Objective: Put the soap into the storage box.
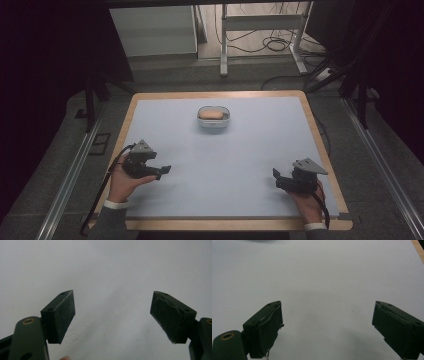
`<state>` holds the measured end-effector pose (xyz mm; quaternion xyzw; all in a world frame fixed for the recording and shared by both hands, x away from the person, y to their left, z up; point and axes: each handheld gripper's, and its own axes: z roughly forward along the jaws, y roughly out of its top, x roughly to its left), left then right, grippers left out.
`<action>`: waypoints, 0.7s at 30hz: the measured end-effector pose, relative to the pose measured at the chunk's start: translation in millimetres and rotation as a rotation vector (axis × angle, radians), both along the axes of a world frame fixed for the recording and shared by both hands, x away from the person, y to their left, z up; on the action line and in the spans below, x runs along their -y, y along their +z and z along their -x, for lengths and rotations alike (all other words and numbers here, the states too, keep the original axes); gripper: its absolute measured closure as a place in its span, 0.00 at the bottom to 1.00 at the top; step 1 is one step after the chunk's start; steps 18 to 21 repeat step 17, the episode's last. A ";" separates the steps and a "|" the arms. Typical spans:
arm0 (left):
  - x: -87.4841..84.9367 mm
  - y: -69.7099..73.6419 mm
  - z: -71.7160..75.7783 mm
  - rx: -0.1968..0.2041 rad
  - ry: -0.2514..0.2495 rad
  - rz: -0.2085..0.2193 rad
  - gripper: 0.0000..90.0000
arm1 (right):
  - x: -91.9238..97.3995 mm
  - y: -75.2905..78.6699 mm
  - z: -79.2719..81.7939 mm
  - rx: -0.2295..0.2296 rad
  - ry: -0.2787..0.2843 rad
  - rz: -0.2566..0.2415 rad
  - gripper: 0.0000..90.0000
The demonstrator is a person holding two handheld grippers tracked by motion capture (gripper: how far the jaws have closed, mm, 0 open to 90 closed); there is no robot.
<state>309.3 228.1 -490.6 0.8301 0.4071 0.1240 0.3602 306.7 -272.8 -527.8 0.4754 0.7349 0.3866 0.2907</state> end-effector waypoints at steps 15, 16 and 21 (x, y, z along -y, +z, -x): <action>5.8 -7.9 -2.4 -0.021 -0.018 -0.008 0.22 | 2.5 0.3 -0.6 -0.008 -0.001 -0.029 0.11; 6.5 -8.7 -2.6 -0.022 -0.020 -0.009 0.22 | 3.1 0.3 -0.8 -0.010 -0.001 -0.032 0.11; 7.4 -9.4 -2.8 -0.025 -0.021 -0.013 0.22 | 3.4 0.4 -0.9 -0.011 0.000 -0.035 0.11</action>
